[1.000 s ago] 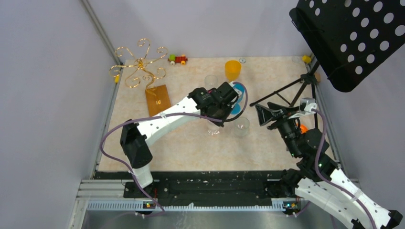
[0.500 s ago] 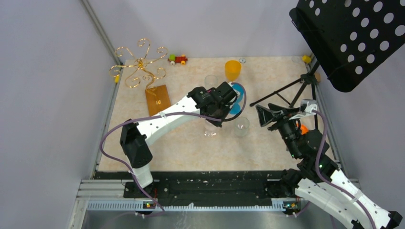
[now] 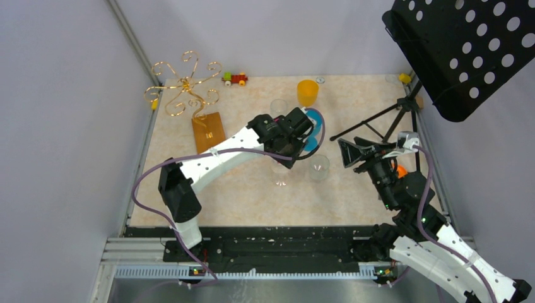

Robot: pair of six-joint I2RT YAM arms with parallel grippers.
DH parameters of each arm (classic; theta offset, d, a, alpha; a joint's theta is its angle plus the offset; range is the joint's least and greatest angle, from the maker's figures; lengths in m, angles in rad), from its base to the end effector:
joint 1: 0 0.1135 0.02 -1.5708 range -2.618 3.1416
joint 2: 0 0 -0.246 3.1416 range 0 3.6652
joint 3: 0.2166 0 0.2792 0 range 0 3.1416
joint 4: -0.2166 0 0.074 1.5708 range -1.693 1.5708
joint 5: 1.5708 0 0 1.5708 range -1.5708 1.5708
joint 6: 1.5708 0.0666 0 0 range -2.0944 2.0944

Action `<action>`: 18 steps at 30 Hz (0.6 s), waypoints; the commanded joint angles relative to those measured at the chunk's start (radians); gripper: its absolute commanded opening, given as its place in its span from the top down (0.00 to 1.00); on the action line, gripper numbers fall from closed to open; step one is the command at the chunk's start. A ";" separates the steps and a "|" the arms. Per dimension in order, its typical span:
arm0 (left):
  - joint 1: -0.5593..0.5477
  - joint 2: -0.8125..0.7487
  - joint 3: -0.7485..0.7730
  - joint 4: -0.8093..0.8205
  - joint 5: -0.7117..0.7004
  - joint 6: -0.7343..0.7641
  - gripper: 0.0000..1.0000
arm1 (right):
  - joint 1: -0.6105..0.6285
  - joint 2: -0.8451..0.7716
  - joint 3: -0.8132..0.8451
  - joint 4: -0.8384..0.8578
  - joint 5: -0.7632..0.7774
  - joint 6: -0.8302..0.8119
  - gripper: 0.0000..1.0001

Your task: Take the wine glass off the wine glass rack

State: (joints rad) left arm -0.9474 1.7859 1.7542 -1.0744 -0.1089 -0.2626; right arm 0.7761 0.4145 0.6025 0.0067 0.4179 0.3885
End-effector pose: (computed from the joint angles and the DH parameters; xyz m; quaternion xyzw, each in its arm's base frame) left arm 0.2451 -0.3285 0.2798 0.3144 0.9195 -0.0872 0.2192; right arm 0.1501 0.1095 0.3486 0.0376 0.6404 0.3056 0.7036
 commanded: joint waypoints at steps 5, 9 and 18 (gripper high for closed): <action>0.001 -0.135 0.041 0.000 -0.107 0.005 0.34 | 0.005 -0.009 0.044 -0.036 0.025 0.015 0.37; 0.001 -0.224 0.014 0.035 -0.154 0.009 0.12 | 0.005 -0.018 0.065 -0.066 0.063 0.002 0.34; 0.001 -0.489 -0.086 0.175 -0.286 0.004 0.08 | 0.006 -0.017 0.188 -0.224 0.211 -0.113 0.31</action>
State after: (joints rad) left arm -0.9474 1.4166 1.7252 -1.0080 -0.2909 -0.2592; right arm 0.7761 0.4126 0.7090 -0.1440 0.5228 0.3508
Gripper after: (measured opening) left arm 0.915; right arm 0.685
